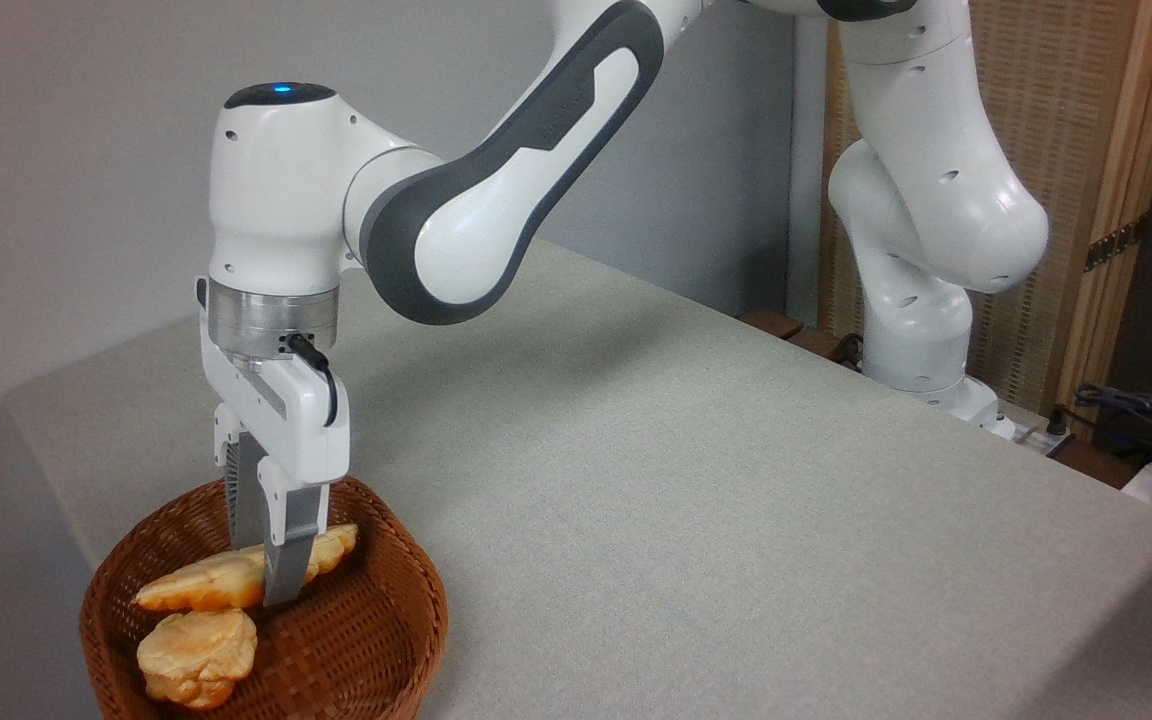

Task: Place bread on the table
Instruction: 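Close the gripper on the elongated golden bread roll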

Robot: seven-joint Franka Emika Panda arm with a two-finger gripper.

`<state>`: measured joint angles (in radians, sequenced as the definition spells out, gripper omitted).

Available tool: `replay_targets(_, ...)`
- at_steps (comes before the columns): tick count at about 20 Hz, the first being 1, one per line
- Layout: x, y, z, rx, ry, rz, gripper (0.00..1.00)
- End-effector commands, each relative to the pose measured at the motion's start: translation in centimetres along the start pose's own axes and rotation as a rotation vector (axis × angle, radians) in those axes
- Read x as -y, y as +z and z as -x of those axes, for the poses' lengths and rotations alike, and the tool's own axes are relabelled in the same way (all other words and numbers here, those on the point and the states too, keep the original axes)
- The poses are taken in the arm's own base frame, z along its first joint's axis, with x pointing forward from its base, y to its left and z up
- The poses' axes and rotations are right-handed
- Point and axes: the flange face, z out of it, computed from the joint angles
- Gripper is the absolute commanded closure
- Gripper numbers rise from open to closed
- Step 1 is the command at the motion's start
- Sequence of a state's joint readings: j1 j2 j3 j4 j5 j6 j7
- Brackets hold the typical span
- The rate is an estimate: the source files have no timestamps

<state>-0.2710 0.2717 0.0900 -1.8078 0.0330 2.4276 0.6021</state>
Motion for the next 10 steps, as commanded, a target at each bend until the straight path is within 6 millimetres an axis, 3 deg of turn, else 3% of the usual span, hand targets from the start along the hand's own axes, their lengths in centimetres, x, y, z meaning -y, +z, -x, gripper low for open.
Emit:
replay_targets(1,0.3,-0.5,-0.3,-0.004,-0.006,-0.024,0.46)
replay_targets(4,0.5,-2.0,-0.3,-0.016,-0.028,-0.029,0.46)
replay_targets(10,0.6,-7.7,0.2,-0.009,-0.063,-0.011,0.46)
